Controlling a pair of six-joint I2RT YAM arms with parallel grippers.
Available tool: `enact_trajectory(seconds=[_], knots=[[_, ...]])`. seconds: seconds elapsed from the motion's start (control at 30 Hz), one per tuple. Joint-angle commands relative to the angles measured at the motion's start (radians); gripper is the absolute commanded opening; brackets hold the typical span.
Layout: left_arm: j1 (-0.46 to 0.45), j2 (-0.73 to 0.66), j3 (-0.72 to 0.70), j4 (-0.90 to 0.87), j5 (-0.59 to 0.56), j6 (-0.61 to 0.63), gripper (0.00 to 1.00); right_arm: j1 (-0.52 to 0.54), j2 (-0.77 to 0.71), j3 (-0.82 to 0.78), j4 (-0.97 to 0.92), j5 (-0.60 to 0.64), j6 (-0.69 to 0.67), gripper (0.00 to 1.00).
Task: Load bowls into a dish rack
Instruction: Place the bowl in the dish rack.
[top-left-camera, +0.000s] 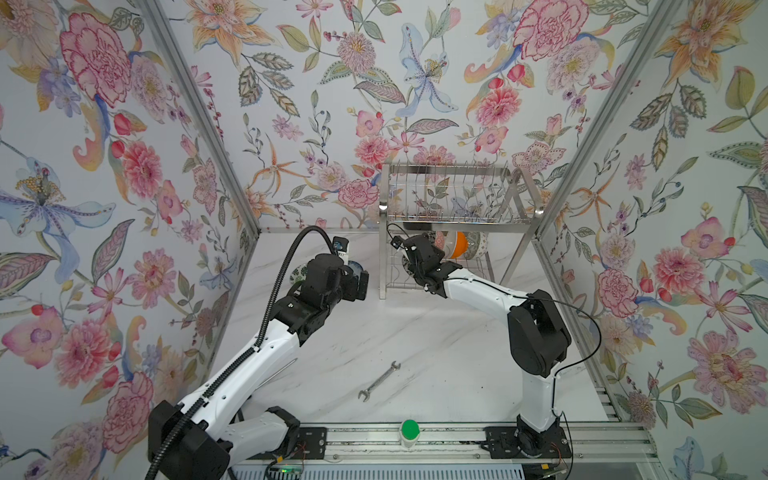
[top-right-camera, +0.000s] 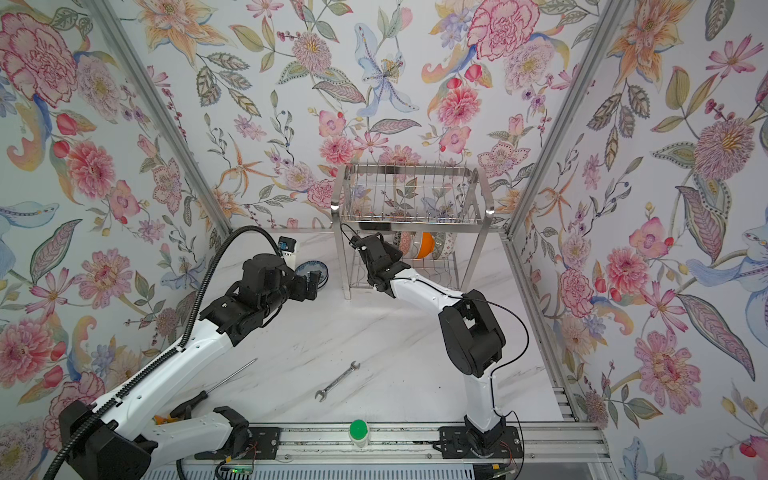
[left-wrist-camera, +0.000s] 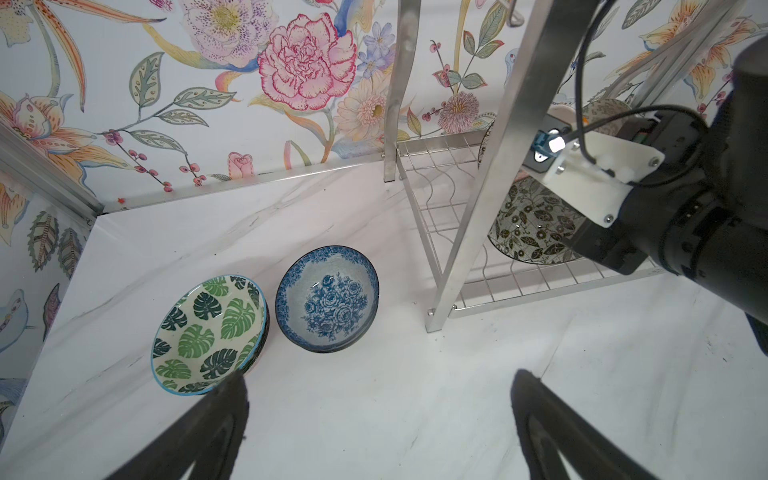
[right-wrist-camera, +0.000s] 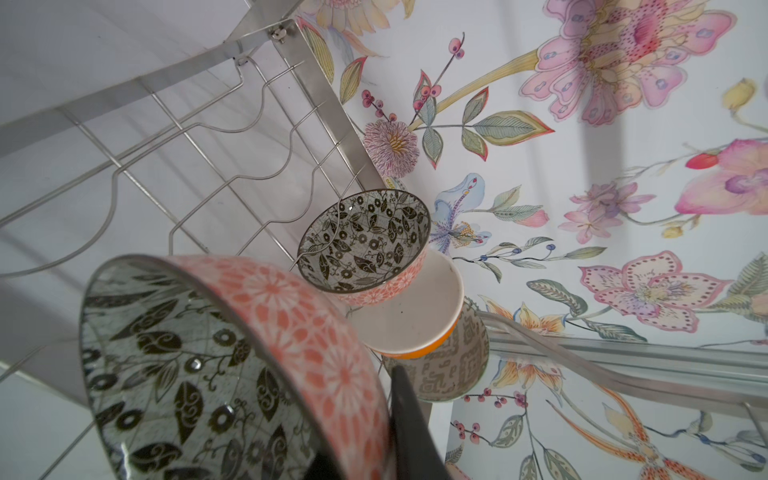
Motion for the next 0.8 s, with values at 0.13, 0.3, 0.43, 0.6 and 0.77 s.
enact_trajectory(seconds=[0.13, 0.3, 0.43, 0.6, 0.77], knots=[[0.019, -0.017, -0.016, -0.023, 0.002, 0.023, 0.99, -0.009, 0.098, 0.123, 0.102, 0.101, -0.076, 0.00], [0.026, -0.019, -0.018, -0.023, 0.009, 0.026, 0.99, -0.011, 0.167, 0.208, 0.100, 0.134, -0.089, 0.00], [0.029, -0.021, -0.019, -0.024, 0.014, 0.028, 0.99, -0.010, 0.216, 0.272, 0.082, 0.156, -0.093, 0.00], [0.031, -0.029, -0.021, -0.030, 0.013, 0.028, 0.99, -0.013, 0.261, 0.327, 0.082, 0.181, -0.100, 0.00], [0.032, -0.035, -0.024, -0.031, 0.012, 0.026, 0.99, -0.019, 0.299, 0.370, 0.083, 0.198, -0.118, 0.00]])
